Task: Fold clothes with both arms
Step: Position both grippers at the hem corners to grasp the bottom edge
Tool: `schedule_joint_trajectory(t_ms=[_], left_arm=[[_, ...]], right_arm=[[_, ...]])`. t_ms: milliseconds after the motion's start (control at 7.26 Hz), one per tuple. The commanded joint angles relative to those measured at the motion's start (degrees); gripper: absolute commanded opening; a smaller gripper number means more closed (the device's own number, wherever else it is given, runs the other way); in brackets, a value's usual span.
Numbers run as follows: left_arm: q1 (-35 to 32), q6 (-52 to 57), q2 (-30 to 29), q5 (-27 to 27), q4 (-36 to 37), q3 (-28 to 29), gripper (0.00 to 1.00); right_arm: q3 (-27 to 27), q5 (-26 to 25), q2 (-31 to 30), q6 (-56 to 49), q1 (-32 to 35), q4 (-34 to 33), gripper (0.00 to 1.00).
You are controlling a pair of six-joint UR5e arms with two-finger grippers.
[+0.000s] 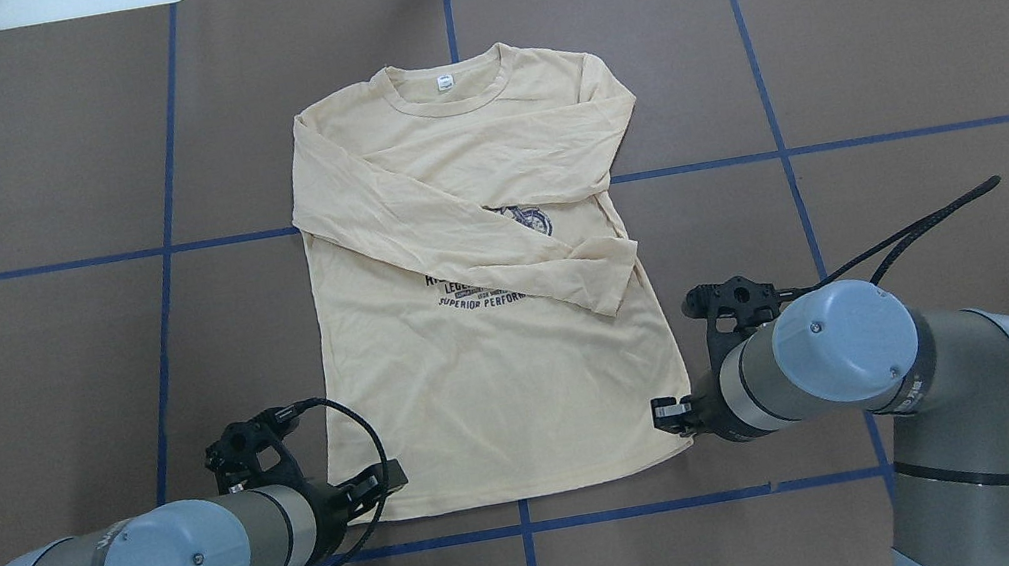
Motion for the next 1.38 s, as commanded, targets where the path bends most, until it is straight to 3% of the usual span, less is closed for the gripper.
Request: schedule_joint_trajectory(t_ms=[0,551,689,826,1240], left_arm=[[-0.3,1.23,0.05,0.01,0.27,0.16,0.91],[-0.12,2.02,0.05,0.01,3.17,0.16,0.9],[-0.13,2.02,0.05,0.01,3.17,0.16,0.82],[0.14,2.02,0.14,0.01,3.52,0.16,0.66],[0.4,2.11,-0.39,0.01,5.54,-0.01,0.48]], right_arm=[[0.04,0.08,-0.08,0.0,0.28,-0.01,0.0],[0.05,0.26,0.01,0.0,0.19,-0.01,0.0],[0.04,0.26,0.01,0.0,0.28,-0.01,0.0],[0.04,0.26,0.01,0.0,0.37,-0.01,0.0],[0.13,0.43,0.01,0.0,0.63,-0.01,0.0]])
